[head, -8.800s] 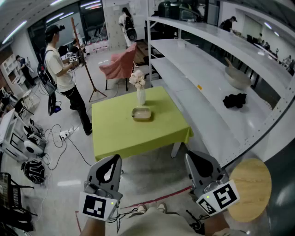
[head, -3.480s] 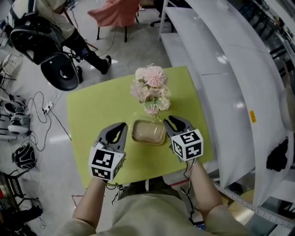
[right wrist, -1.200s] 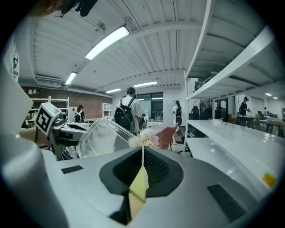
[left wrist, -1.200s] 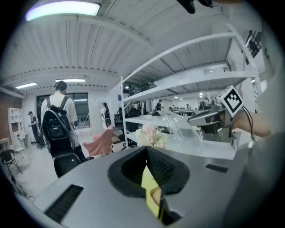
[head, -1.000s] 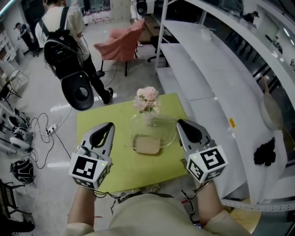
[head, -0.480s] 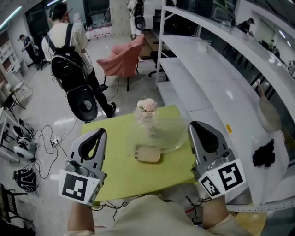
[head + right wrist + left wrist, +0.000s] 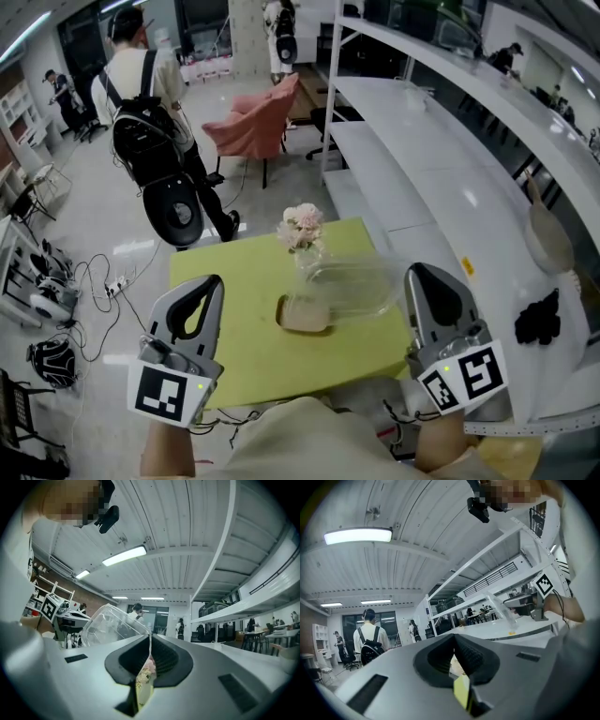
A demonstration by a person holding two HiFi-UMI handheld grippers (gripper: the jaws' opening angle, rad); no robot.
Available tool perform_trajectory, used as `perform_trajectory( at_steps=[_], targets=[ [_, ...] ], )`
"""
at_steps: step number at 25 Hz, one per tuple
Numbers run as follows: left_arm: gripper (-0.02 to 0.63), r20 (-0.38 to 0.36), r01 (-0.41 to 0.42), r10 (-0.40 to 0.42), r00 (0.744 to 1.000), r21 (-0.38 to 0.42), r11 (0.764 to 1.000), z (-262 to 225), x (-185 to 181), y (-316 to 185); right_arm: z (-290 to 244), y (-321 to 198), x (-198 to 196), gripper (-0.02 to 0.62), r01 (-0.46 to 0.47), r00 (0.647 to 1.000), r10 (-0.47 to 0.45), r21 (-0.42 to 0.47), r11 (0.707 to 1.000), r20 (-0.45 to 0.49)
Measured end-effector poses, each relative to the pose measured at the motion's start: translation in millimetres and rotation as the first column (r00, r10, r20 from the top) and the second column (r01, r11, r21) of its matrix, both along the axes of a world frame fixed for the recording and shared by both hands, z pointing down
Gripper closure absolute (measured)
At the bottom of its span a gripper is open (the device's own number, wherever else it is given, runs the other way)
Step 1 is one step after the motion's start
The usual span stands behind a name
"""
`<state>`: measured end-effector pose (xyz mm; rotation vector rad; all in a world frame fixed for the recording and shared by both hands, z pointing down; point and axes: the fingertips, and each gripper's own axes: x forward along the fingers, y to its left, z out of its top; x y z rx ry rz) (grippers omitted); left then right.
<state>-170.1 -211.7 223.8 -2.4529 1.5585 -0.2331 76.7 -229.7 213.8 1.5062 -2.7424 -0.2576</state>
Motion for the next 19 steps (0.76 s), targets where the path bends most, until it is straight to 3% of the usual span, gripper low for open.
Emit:
perform_trajectory(
  at_steps=[7,19],
  targets=[
    [0.600,-0.001,-0.009,0.009,1.000,-0.031,0.999,19.5,8.7,-4.8,25.7,-11.3,1.3,0.574,-0.009,1.000,0.009,-0.058,0.998,-0.009],
    [0.600,-0.008,-0.011,0.011,1.000,-0.050,0.999,29.3,13.3,-14.4,34.8,-22.6,2.5,0.574,-0.003,1.000,0.002,-0.067,0.998,-0.018]
  ],
)
